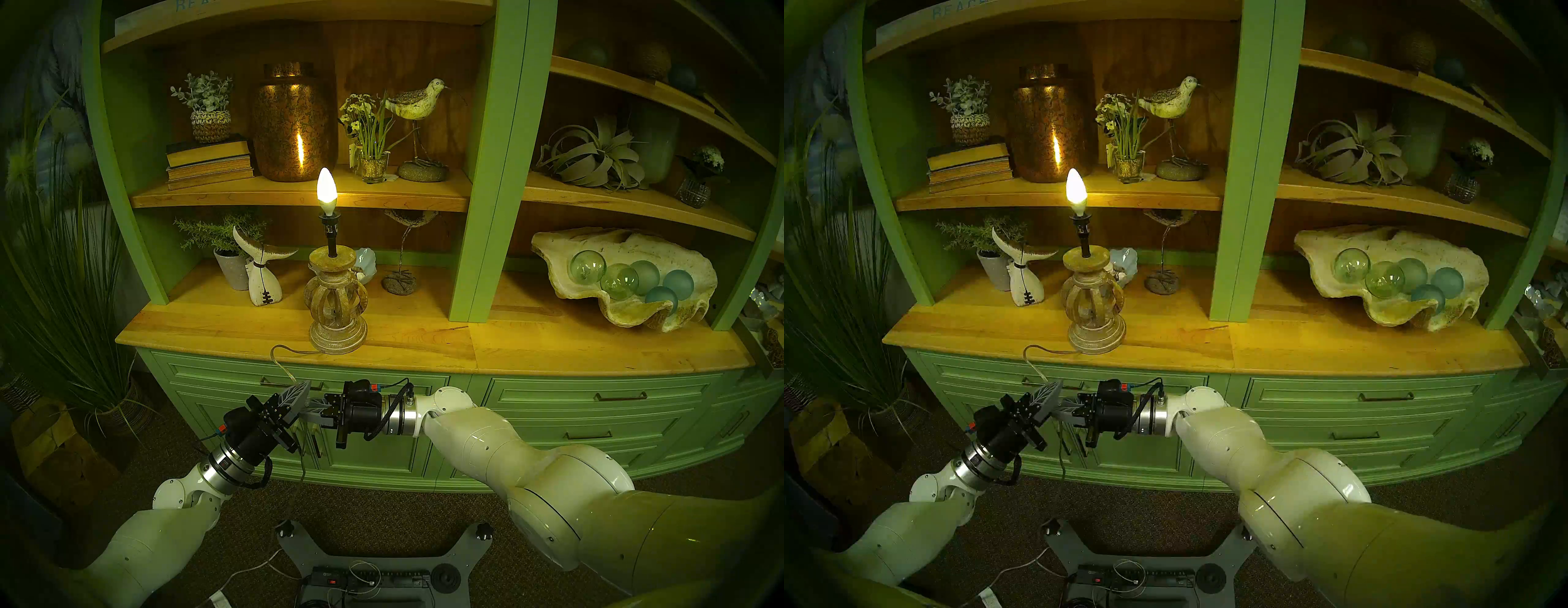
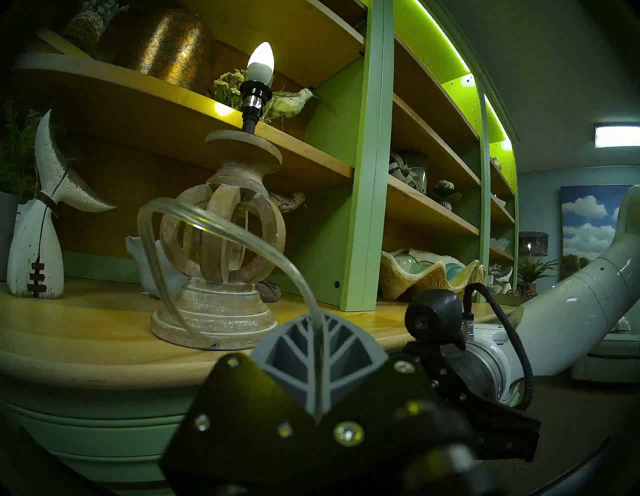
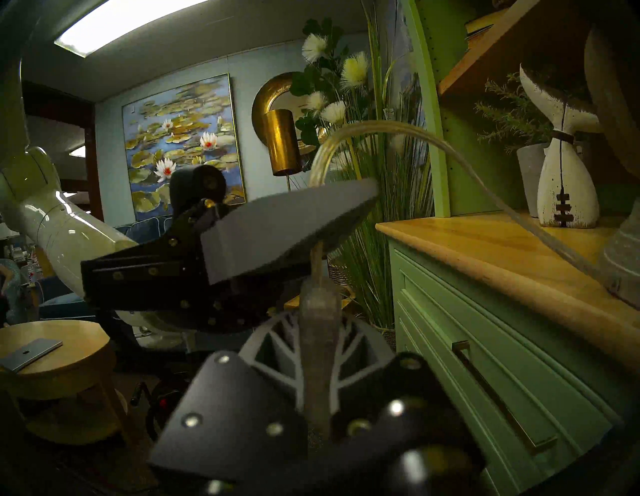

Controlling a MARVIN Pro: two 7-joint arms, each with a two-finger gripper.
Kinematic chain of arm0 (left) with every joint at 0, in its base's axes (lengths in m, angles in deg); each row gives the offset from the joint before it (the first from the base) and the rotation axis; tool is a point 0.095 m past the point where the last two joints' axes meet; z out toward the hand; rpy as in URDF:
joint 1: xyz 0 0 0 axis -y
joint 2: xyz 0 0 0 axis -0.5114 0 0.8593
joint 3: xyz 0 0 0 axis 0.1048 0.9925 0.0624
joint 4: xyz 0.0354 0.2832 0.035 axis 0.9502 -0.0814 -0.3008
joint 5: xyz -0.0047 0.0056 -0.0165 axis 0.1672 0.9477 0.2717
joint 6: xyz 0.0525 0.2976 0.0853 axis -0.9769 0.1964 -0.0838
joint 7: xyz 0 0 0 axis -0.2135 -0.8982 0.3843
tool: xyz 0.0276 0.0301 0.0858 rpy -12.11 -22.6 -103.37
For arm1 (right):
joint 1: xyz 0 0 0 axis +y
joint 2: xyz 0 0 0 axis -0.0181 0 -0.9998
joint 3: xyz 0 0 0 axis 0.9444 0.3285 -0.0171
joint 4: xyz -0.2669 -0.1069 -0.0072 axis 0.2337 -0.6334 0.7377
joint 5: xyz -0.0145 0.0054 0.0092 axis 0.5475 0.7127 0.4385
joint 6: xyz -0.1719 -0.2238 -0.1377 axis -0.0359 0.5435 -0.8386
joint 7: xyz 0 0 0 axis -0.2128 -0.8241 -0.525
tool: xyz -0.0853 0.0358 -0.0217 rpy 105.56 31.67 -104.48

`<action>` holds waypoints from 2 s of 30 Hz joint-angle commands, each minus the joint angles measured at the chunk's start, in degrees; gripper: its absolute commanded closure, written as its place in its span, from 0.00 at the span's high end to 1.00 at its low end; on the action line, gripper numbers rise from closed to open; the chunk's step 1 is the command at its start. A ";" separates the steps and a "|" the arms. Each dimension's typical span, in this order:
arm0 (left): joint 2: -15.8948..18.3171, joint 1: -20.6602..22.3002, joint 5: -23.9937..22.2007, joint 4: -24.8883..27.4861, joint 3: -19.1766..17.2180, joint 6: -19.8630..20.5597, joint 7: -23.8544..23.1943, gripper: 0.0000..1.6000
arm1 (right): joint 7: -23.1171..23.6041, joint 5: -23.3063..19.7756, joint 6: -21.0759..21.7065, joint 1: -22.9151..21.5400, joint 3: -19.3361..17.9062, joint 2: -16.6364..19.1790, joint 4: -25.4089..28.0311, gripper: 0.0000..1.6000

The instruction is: Grab cable and switch light on

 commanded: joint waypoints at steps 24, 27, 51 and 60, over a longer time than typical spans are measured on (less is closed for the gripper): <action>-0.15 1.02 -0.46 1.29 -0.65 -0.29 0.04 0.00 | 5.19 -9.96 -3.40 9.44 0.13 13.13 12.33 1.00; -0.16 1.05 -0.43 1.22 -0.63 -0.29 0.02 0.00 | 3.94 -11.19 -5.38 12.36 -0.57 14.42 14.06 1.00; -0.15 1.14 -0.17 0.53 -0.42 -0.24 -0.13 0.00 | -14.05 -16.30 -20.73 31.79 3.32 22.35 22.49 1.00; -0.17 1.20 -0.17 0.37 -0.41 -0.26 -0.21 0.00 | -22.60 -17.37 -24.84 38.73 3.80 24.77 27.12 1.00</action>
